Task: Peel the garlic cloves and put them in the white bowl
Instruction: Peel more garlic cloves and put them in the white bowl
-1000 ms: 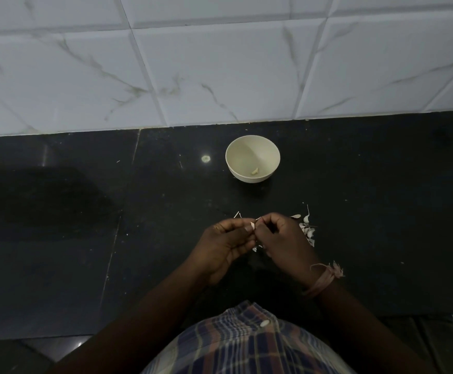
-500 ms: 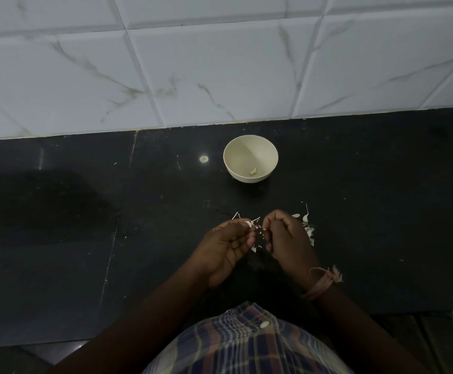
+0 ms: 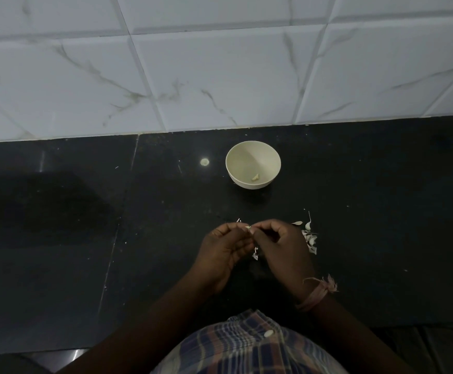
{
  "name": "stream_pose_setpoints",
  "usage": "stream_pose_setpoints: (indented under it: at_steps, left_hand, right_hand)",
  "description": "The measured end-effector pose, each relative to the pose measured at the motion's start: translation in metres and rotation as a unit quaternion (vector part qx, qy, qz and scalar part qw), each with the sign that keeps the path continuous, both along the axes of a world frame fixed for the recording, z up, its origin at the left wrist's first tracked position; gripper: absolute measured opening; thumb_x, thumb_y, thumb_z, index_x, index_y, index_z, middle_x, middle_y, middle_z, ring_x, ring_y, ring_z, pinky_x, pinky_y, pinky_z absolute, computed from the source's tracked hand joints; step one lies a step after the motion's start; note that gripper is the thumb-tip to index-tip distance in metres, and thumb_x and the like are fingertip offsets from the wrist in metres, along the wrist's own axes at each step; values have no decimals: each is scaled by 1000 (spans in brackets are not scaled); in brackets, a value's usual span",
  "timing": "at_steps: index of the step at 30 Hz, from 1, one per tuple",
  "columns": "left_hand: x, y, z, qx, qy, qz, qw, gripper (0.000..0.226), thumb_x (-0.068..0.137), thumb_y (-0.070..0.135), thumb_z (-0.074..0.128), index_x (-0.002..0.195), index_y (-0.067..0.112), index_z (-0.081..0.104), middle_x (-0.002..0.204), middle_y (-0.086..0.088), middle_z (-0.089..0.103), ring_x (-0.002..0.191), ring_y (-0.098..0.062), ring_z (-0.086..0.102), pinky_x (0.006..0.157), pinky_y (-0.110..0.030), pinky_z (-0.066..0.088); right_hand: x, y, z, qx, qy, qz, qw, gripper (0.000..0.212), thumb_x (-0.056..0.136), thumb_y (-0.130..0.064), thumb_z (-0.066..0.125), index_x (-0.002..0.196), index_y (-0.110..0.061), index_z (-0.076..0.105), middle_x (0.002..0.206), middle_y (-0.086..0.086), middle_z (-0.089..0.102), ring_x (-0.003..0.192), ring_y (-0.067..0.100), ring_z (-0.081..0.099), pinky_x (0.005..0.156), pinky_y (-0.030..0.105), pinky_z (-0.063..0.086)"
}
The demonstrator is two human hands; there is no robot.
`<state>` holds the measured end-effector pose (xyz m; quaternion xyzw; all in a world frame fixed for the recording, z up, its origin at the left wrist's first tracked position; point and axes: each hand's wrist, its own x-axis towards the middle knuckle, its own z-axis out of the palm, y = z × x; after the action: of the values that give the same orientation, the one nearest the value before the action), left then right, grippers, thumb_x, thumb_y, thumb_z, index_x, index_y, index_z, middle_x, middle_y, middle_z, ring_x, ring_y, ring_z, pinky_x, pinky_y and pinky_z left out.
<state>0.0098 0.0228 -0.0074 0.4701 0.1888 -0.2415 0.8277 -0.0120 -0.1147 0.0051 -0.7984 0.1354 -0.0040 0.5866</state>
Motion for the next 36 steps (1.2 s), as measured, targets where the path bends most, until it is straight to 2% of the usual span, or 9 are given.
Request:
stream_pose_setpoints:
  at_steps: [4, 8, 14, 18, 23, 28, 36]
  left_hand:
    - [-2, 2, -3, 54, -35, -7, 998, 6, 93, 0, 65, 95, 1, 71, 97, -21, 74, 83, -24, 72, 76, -30, 60]
    - [-4, 4, -6, 94, -69, -23, 993, 7, 93, 3, 67, 93, 3, 74, 100, -24, 75, 89, -32, 72, 86, -41, 60]
    - [-6, 3, -3, 99, -86, -30, 991, 9, 95, 0, 62, 97, -2, 71, 98, -20, 76, 87, -28, 74, 79, -34, 60]
    - [-7, 2, -7, 106, -88, -30, 990, 9, 95, 3, 65, 98, -1, 72, 101, -22, 76, 93, -32, 74, 88, -41, 59]
    - [-9, -1, -5, 93, -85, -32, 991, 10, 94, 3, 66, 100, 0, 74, 101, -21, 76, 95, -31, 74, 85, -36, 59]
    - [-8, -2, -5, 92, -79, -39, 992, 13, 96, 5, 65, 102, -1, 75, 103, -21, 76, 97, -32, 74, 90, -40, 58]
    - [-5, -1, -2, 78, -70, -71, 992, 16, 98, 10, 63, 105, 2, 75, 109, -20, 75, 102, -32, 73, 93, -42, 57]
  right_hand:
    - [0, 1, -2, -4, 23, 9, 1000, 7, 93, -19, 71, 90, -21, 77, 80, -7, 75, 74, 5, 70, 66, 22, 55]
    - [1, -3, 2, -31, 33, 35, 998, 7, 92, -19, 71, 88, -21, 76, 72, -9, 72, 64, -1, 66, 58, 13, 48]
    - [0, -2, -1, -82, 26, 39, 996, 4, 90, -23, 72, 86, -23, 74, 75, -9, 71, 70, -2, 65, 59, 9, 46]
    - [-5, -4, -2, -79, 22, 29, 996, 4, 89, -23, 73, 86, -22, 73, 74, -7, 71, 69, 1, 65, 59, 11, 47]
    - [-6, -6, 0, -71, 18, 30, 997, 5, 89, -20, 71, 84, -22, 72, 74, -6, 70, 67, 1, 65, 59, 11, 47]
    - [-2, -8, -1, -84, 21, 33, 996, 5, 86, -20, 72, 82, -22, 71, 73, -4, 70, 67, 6, 65, 59, 18, 50]
    - [2, -9, -5, -100, 28, 39, 994, 6, 85, -22, 71, 81, -22, 66, 75, -5, 67, 67, 4, 61, 58, 13, 44]
